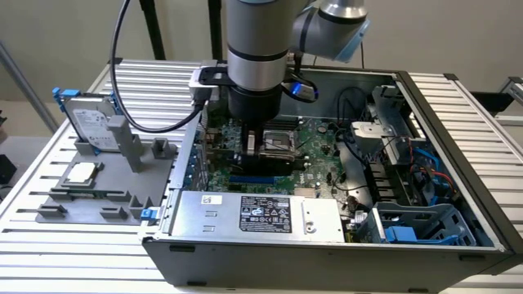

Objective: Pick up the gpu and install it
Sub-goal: 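Insert the gpu into the slot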

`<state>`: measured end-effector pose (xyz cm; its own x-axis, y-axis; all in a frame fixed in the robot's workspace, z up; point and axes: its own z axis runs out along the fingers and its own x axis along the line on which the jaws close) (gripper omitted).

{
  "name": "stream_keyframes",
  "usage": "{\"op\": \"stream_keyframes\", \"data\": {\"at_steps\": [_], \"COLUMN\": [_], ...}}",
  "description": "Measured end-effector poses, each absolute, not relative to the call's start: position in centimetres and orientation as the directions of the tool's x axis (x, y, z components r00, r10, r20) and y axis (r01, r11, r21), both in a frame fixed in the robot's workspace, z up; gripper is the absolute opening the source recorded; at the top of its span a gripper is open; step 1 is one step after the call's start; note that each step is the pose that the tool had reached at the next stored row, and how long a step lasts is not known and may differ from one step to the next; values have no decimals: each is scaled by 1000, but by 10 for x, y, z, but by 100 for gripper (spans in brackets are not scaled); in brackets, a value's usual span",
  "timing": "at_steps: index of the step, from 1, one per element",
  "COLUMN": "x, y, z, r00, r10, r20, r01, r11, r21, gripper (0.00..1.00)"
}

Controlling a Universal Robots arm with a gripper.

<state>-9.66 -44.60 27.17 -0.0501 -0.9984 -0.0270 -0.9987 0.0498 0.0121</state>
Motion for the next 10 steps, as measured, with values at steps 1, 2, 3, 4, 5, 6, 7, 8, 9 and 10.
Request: {"op": "stream_keyframes", "data": {"at_steps": [1, 2, 3, 4, 5, 6, 7, 8, 9, 10], "x": [-97, -97, -97, -97, -97, -97, -98, -98, -98, -99], "y": [-446, -446, -446, -446, -446, -446, -446, -447, -446, -446], "z": [272, 271, 271, 271, 271, 271, 271, 271, 271, 271], "r00": [-51, -51, -51, -51, -51, -51, -51, -51, -51, -51], "r10": [-998, -998, -998, -998, -998, -998, -998, -998, -998, -998], "r20": [-27, -27, -27, -27, -27, -27, -27, -27, -27, -27], "r01": [-999, -999, -999, -999, -999, -999, -999, -999, -999, -999], "r11": [50, 50, 51, 51, 51, 51, 51, 51, 51, 51], "r21": [12, 12, 12, 12, 12, 12, 12, 12, 12, 12], "gripper": [0, 0, 0, 0, 0, 0, 0, 0, 0, 0]}}
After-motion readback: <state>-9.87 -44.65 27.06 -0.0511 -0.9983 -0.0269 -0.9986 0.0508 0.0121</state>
